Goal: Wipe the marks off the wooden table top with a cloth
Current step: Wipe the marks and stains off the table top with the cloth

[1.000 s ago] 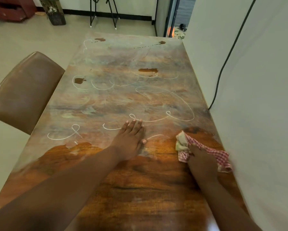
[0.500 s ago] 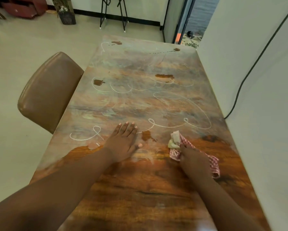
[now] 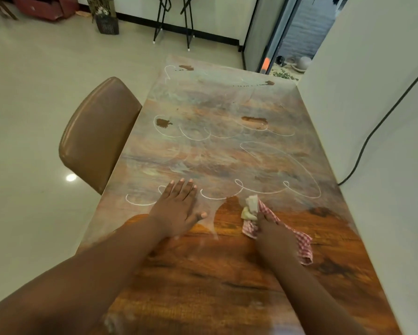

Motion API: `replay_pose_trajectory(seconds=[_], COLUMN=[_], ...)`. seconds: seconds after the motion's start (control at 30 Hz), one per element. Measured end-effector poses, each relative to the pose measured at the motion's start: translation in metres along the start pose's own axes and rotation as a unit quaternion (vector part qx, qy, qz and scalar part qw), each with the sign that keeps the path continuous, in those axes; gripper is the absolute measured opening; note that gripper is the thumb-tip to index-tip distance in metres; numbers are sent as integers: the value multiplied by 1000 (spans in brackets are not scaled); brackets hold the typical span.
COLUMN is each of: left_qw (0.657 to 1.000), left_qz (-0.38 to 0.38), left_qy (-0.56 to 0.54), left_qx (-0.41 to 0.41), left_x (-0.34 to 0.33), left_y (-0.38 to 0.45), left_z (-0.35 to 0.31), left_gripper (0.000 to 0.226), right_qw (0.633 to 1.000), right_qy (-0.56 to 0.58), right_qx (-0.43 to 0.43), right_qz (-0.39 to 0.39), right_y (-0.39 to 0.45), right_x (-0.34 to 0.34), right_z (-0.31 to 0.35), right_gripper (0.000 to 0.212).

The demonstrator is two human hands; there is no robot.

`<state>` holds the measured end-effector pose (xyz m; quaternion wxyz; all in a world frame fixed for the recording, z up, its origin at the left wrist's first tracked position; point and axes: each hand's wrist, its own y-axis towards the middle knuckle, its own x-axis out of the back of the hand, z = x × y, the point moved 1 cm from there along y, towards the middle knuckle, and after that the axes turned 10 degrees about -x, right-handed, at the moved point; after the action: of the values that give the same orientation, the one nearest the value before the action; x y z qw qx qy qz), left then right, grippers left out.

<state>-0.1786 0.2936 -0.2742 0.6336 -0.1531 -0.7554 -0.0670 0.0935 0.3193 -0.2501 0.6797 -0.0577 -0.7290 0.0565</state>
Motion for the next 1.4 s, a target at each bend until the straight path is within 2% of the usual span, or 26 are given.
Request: replay_pose_trajectory(seconds=[0.07,0.17,0.23,0.3,0.37,0.43,0.5,0.57,0.7,0.77,0.8,0.87,0.93,1.03,1.1,1.27,1.4], left_qw=[1000,998,996,994,992,992,991,989,988,987,987,986,986,985,987,988,976], left_qz=[-1,-12,-16,-19,-15,0,21,40,62,55,49,31,31,28,23,63,97], left_qy=[-6,-19,-29,-33,-27,-3,24,50,92,101,101,103,110,113,107,142,171], left_qx=[14,52,81,105,120,129,129,130,108,109,115,126,125,128,120,23,-91], left_x=[-3,1,7,14,21,28,33,39,50,59,63,71,77,84,88,85,78], left_y=[-6,-12,-18,-27,-41,-59,-77,-90,-106,-111,-112,-116,-121,-125,-128,-132,-142], left_z=[2,7,14,23,33,43,52,56,54,57,59,65,71,83,91,116,135], left_gripper=[99,101,103,105,111,114,116,118,115,113,112,110,105,101,103,80,74], right_qw=[1000,987,969,960,971,987,993,990,947,920,915,928,954,979,983,971,960], right_qy=[16,34,30,35,35,27,38,84,66,58,67,85,81,65,64,59,70], right_qx=[16,154,239,269,232,157,108,115,308,380,388,355,282,184,155,220,250], right_qz=[7,25,57,66,36,16,11,20,69,80,84,75,57,59,70,68,103], right_y=[0,-29,-45,-43,-28,-7,4,-2,-54,-68,-66,-50,-30,-29,-43,-89,-132], right_x=[3,-14,-24,-26,-20,-8,2,5,-8,-15,-16,-18,-14,-7,-4,-13,-23], right_z=[42,89,86,59,32,32,62,107,173,165,152,125,116,152,190,251,250], right_gripper=[51,50,52,53,51,50,47,43,54,54,54,55,53,52,53,55,53])
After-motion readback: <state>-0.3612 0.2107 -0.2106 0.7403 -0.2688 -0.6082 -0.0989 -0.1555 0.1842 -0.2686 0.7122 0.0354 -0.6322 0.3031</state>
